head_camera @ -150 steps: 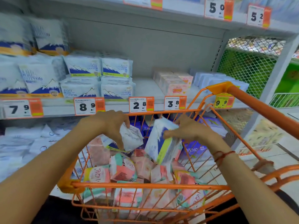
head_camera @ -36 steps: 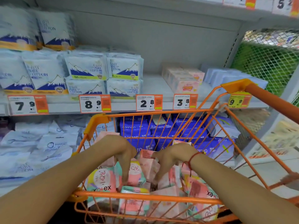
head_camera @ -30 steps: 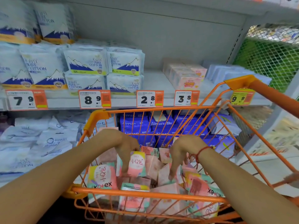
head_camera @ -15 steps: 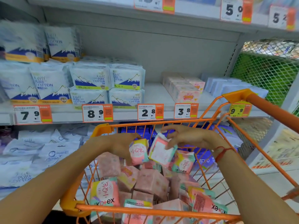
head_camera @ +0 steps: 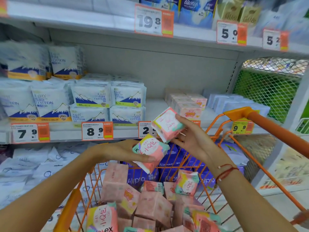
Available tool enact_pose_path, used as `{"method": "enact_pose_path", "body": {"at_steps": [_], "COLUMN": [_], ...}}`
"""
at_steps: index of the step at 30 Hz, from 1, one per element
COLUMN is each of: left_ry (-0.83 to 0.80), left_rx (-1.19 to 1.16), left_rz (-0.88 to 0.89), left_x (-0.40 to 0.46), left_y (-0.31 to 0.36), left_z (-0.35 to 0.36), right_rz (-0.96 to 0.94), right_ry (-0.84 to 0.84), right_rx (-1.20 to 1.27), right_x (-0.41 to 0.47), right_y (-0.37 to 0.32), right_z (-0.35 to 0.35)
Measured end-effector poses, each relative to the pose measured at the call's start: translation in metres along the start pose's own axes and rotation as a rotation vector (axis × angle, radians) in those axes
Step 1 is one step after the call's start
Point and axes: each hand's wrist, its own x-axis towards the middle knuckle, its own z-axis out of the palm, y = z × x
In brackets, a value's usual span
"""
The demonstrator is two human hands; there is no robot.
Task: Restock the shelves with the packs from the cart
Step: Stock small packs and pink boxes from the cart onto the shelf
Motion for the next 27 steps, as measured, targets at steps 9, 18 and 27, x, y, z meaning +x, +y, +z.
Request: {"method": "enact_pose_path", "body": {"at_steps": [9, 18, 27], "left_ry": [0.161, 0.352, 0.78], "left_rx": [-0.088, -0.524, -0.4], "left_rz": [0.024, 0.148, 0.271], "left_x": [0.003, 0.011, 0.019], "left_y": [0.019, 0.036, 0.039], "left_z": [0.001, -0.006, 0.004], "right_rz": [-0.577, -1.076, -0.466], "right_ry": [-0.006, 0.026, 0.036], "right_rx": [-0.472, -0.916, -0.302], "right_x": [-0.003, -0.017, -0.021], "right_y": [0.009, 0.003, -0.003], "right_z": [0.006, 0.028, 0.029]}}
